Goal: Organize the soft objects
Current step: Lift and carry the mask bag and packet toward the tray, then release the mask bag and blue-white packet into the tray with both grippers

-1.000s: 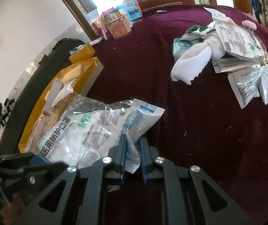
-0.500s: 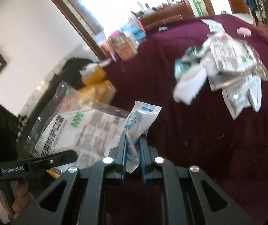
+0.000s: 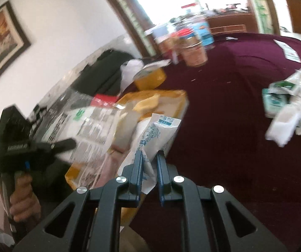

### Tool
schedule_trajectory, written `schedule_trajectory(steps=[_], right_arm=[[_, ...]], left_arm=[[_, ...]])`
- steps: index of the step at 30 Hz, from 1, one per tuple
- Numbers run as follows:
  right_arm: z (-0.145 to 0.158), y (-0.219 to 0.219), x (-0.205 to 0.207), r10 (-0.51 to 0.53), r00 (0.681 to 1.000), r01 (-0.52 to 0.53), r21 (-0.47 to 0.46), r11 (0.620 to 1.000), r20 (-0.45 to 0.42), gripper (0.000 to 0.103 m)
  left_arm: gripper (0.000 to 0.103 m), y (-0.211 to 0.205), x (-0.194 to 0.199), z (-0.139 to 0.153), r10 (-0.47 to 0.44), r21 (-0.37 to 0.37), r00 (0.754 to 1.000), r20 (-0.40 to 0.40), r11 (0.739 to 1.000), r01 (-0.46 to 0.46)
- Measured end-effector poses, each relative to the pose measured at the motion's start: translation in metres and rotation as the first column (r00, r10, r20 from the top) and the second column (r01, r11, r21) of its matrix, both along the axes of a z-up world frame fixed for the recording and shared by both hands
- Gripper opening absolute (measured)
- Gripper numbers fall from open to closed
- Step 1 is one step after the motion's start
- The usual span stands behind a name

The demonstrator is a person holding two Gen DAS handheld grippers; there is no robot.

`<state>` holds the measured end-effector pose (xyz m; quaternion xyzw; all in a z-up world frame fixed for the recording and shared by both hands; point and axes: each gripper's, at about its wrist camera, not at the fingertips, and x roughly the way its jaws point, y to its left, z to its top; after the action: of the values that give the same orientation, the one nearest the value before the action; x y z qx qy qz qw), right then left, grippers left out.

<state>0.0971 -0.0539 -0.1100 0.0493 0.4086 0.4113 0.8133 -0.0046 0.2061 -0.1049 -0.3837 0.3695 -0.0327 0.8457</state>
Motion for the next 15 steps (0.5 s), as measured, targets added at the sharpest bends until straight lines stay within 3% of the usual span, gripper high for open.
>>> schedule_trajectory(steps=[6, 11, 15], right_arm=[[-0.012, 0.045, -0.023, 0.107, 0.994, -0.107, -0.084, 0.991, 0.004, 0.012], [-0.026, 0.069, -0.034, 0.143, 0.989, -0.135, -0.191, 0.972, 0.028, 0.012], [-0.031, 0.075, -0.037, 0.149, 0.988, -0.139, -0.217, 0.966, 0.032, 0.014]], left_arm=[[0.002, 0.034, 0.007, -0.015, 0.049, -0.068, 0.999, 0.002, 0.996, -0.048], [0.002, 0.052, 0.022, -0.032, 0.062, -0.114, 0.998, -0.021, 0.991, -0.064], [0.004, 0.055, 0.027, -0.046, 0.07, -0.117, 0.996, -0.06, 0.99, -0.077]])
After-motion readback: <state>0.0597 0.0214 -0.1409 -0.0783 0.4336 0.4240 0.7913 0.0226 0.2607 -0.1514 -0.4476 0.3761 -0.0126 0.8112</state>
